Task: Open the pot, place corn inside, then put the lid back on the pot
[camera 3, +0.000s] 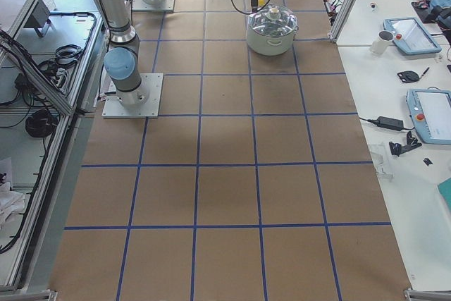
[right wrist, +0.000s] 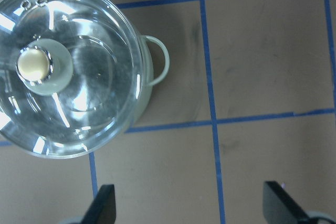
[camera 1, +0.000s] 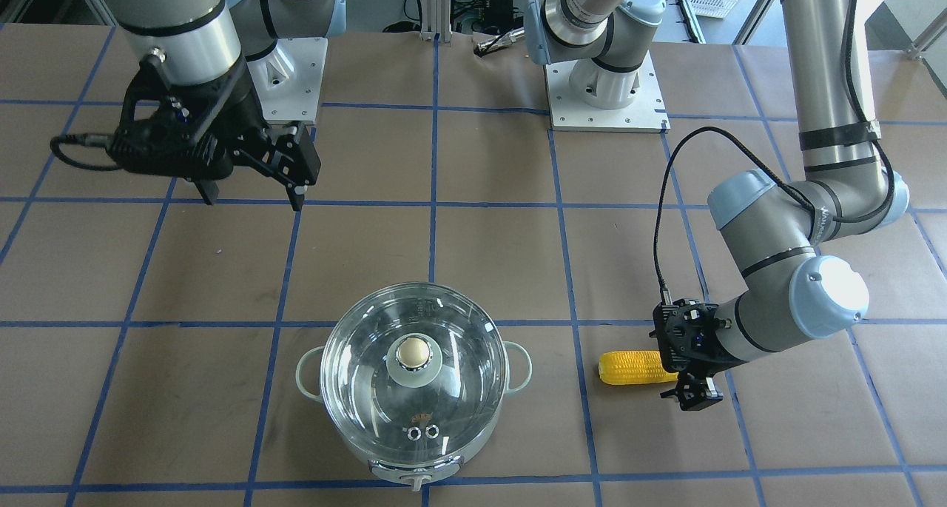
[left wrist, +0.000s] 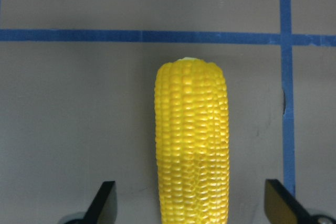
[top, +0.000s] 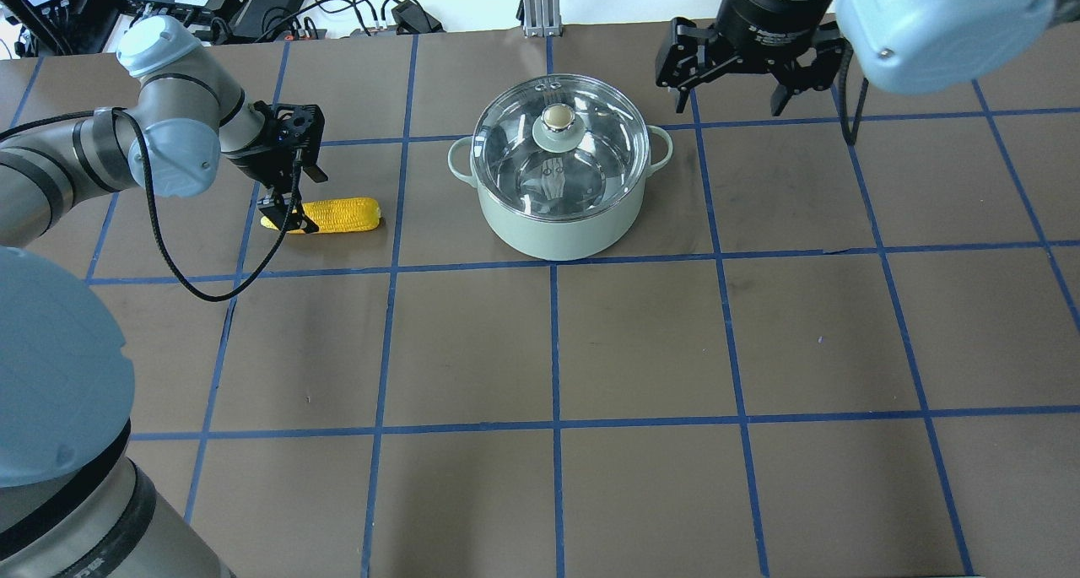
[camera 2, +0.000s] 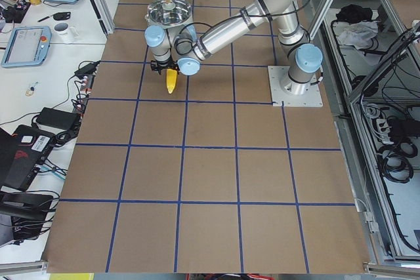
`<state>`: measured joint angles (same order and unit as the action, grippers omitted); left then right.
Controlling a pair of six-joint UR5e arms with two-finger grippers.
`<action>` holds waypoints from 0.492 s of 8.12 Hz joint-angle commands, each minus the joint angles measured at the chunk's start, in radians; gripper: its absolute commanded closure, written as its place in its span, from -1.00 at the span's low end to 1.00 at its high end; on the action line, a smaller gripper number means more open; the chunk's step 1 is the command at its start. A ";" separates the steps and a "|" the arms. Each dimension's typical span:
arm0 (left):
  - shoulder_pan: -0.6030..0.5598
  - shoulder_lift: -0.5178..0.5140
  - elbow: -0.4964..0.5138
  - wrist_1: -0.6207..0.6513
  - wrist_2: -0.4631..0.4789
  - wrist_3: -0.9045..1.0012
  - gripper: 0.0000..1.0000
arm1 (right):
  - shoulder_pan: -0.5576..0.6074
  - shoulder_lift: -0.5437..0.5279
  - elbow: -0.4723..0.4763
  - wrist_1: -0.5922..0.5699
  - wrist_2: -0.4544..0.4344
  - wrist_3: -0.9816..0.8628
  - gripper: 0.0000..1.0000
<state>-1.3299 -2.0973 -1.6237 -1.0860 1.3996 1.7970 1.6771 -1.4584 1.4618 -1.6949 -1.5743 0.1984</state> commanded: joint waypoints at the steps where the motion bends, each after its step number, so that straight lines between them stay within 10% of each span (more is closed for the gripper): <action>1: 0.000 -0.020 -0.001 0.001 0.002 -0.007 -1.00 | 0.071 0.195 -0.090 -0.196 0.038 0.101 -1.00; 4: 0.000 -0.020 -0.001 0.001 0.009 -0.007 -1.00 | 0.170 0.326 -0.092 -0.368 -0.015 0.220 -0.99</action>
<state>-1.3299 -2.1162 -1.6244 -1.0845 1.4051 1.7992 1.7977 -1.2030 1.3729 -1.9699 -1.5666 0.3429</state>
